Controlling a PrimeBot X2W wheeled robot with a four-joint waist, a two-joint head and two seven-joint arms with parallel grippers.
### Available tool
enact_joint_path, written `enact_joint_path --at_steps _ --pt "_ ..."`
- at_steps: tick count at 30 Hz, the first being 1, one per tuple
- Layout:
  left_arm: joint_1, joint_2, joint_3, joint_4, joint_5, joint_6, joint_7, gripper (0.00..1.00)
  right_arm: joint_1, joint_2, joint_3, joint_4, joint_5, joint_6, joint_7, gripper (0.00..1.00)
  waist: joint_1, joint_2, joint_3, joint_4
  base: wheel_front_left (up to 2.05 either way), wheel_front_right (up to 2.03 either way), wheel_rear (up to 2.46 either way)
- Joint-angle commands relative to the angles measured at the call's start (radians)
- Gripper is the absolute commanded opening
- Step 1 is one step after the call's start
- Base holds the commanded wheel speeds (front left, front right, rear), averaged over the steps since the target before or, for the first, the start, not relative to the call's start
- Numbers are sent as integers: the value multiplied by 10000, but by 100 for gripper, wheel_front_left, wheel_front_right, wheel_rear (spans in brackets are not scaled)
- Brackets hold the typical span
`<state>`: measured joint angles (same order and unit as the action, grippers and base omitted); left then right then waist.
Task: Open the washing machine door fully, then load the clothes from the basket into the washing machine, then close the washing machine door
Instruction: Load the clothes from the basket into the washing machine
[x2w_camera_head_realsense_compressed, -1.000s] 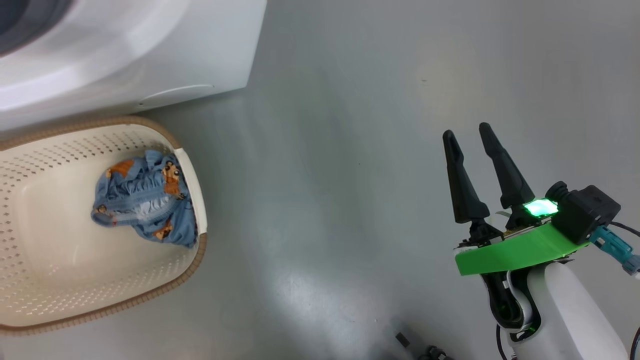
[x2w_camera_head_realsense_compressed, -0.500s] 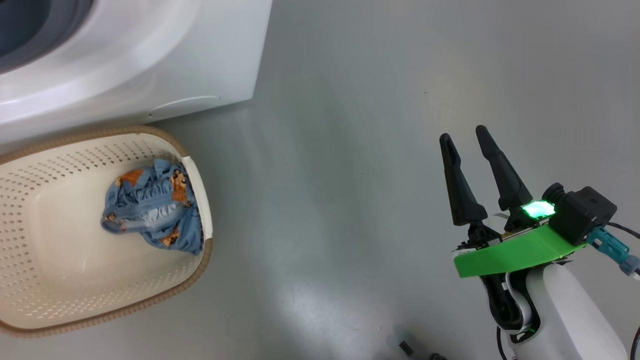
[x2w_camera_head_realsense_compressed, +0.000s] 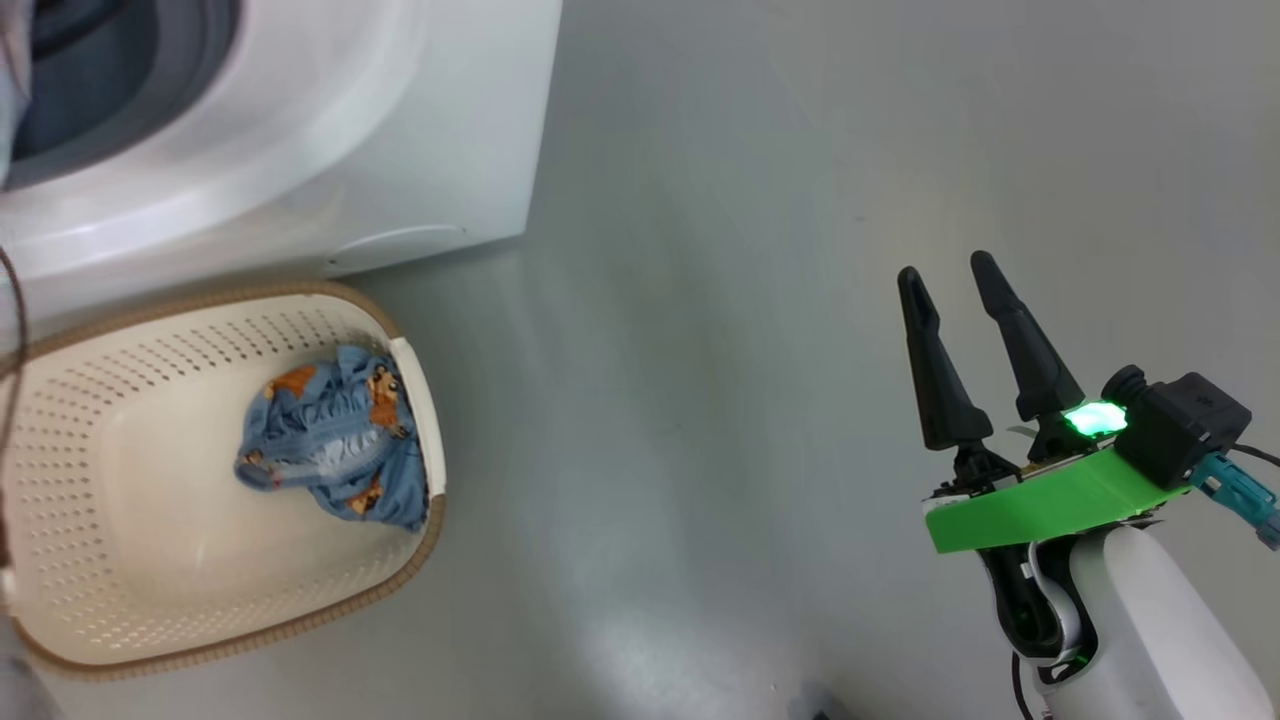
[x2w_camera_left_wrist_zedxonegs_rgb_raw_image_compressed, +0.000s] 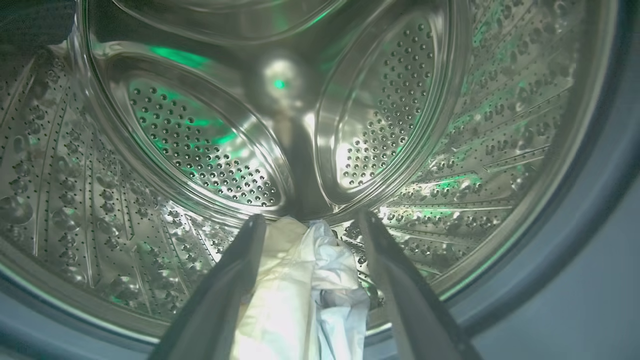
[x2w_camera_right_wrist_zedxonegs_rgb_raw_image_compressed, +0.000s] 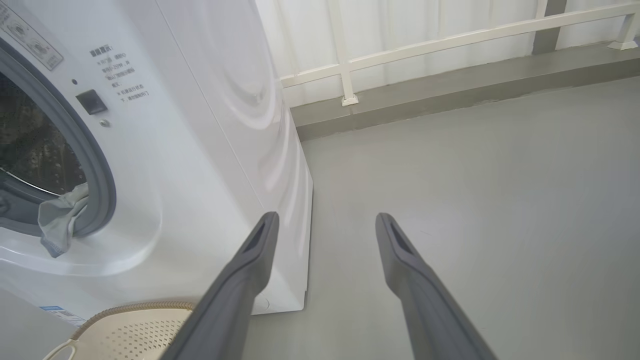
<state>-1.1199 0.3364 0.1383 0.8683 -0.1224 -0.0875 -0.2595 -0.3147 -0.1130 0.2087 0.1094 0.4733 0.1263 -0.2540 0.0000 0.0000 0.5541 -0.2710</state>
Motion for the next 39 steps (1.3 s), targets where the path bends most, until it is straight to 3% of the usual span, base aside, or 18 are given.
enact_joint_path --at_steps 1,25,39 --pt "429 365 211 -447 -57 -31 -21 100 297 -133 98 -180 -35 44 -78 100 0 0 -253 98 0 0 0" --pt "6202 -1647 1090 -3743 193 -334 -22 100 1306 -999 -408 178 1 44 -78 100 0 0 -2889 1133 0 0 0" --pt "8438 -2241 1085 -4977 360 -398 -22 100 2179 -1184 -591 214 73 44 -78 100 0 0 -3900 1580 0 0 0"
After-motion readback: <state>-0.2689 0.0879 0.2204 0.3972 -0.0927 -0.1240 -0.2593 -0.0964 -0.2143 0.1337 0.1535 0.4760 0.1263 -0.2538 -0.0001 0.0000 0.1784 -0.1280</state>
